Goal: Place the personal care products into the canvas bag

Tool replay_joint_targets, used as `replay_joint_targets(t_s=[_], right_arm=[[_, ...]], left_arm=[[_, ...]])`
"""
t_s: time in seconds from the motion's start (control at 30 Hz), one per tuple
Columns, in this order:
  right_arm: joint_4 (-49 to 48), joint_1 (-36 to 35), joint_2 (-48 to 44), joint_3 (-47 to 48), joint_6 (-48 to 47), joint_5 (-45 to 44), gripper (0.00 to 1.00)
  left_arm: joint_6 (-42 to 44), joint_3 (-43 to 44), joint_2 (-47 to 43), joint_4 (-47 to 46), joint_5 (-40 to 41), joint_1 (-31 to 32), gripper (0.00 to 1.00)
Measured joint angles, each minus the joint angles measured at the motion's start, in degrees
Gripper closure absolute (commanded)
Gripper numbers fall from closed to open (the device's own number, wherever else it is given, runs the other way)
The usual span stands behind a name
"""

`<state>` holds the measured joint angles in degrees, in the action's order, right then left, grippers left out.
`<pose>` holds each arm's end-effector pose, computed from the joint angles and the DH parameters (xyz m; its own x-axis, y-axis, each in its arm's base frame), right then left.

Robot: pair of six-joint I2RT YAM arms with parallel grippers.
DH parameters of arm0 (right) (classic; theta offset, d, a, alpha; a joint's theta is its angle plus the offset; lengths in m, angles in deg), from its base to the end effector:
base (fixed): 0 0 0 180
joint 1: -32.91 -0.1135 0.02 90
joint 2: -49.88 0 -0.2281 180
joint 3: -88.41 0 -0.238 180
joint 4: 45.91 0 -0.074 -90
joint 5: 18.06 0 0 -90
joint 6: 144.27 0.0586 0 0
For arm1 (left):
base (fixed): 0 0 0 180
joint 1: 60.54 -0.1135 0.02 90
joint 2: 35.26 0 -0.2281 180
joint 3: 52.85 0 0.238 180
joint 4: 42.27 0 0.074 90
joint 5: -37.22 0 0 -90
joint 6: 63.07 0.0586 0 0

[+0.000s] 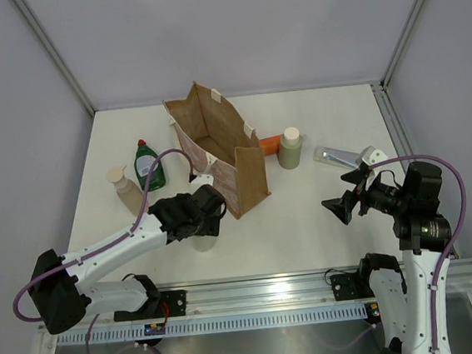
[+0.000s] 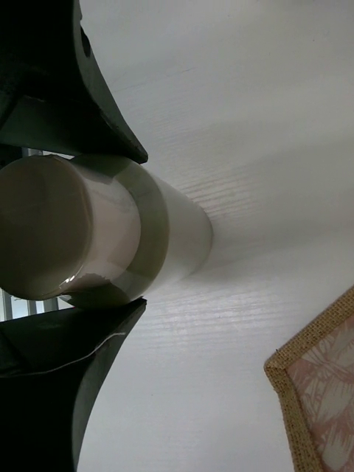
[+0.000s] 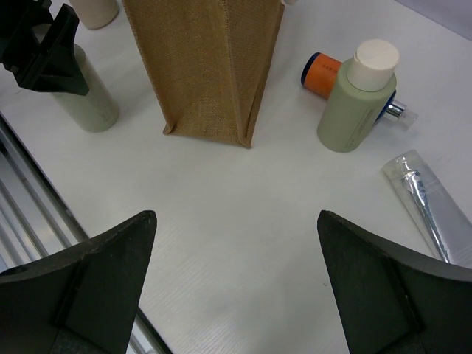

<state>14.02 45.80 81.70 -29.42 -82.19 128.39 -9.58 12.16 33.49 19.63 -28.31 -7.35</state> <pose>0.1319 0.0199 0.3015 -0.1521 -0.2307 -0.9611 -0.7407 0.6705 -0.0437 0.1556 -0.1675 0.1946 -0.8114 0.1804 -0.5560 0.1787 0.9822 0.0579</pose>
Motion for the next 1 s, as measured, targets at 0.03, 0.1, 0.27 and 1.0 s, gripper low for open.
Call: replay_joint_targets(t_s=[0.03, 0.1, 0.27, 1.0], right_arm=[[0.0, 0.02, -0.07, 0.0, 0.0, 0.0, 0.0], [0.0, 0.04, -0.22, 0.0, 0.0, 0.0, 0.0], [0.0, 0.04, -0.46, -0.02, -0.02, 0.0, 0.0], [-0.02, 0.24, -0.85, -0.02, 0.0, -0.44, 0.01]], left_arm=[[0.04, 0.15, 0.0, 0.42, -0.15, 0.0, 1.0], [0.04, 0.55, -0.04, 1.27, -0.81, 0.0, 1.0], [0.0, 3.65, -1.33, 4.0, -3.43, -0.42, 1.0], [-0.04, 42.14, -4.55, 15.5, -13.44, -2.12, 1.0]])
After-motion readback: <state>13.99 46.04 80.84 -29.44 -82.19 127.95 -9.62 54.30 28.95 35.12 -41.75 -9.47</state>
